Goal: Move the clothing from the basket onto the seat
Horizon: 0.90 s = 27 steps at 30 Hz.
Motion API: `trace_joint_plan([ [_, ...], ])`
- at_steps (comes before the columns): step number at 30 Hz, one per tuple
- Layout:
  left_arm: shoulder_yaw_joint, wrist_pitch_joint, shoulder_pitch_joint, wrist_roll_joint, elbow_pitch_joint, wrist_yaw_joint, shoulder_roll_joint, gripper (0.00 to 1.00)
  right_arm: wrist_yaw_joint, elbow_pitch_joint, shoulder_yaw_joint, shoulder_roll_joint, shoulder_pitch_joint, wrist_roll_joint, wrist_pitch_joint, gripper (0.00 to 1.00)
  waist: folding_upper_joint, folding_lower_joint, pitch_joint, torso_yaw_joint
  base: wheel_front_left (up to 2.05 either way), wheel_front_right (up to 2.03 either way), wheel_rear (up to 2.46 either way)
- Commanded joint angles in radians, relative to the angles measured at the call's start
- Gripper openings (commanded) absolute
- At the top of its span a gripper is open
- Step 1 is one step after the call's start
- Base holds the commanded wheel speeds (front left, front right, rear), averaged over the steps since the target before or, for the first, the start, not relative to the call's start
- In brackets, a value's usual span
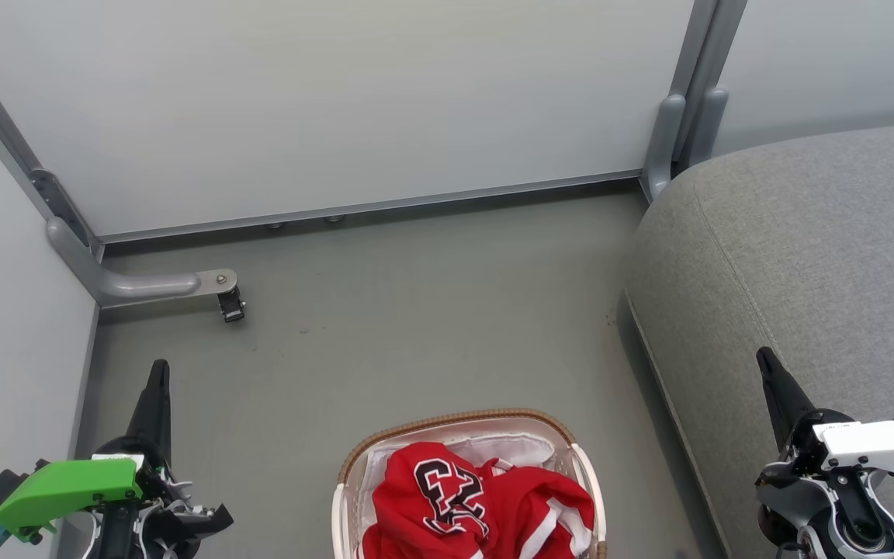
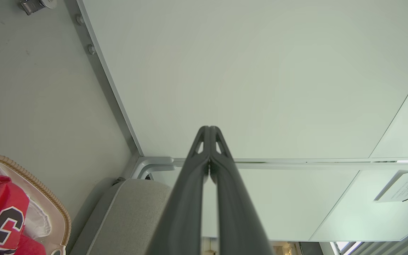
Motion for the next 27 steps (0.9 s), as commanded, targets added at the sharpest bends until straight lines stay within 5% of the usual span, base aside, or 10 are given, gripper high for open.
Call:
trace_joint_plan([
  [1,0.001,-0.002,-0.010,0.006,-0.003,-0.006,0.006,0.00,0.000,-0.002,-0.003,-0.003,0.008,-0.003,0.003,0.00,0.0061,0.0000,0.000,0.000,0.00,0.00,0.00],
  [27,0.001,-0.001,-0.010,0.006,-0.003,-0.006,0.006,0.00,0.000,-0.002,-0.003,-0.003,0.008,-0.004,0.003,0.00,0.0061,0.0000,0.000,0.000,0.00,0.00,0.00],
])
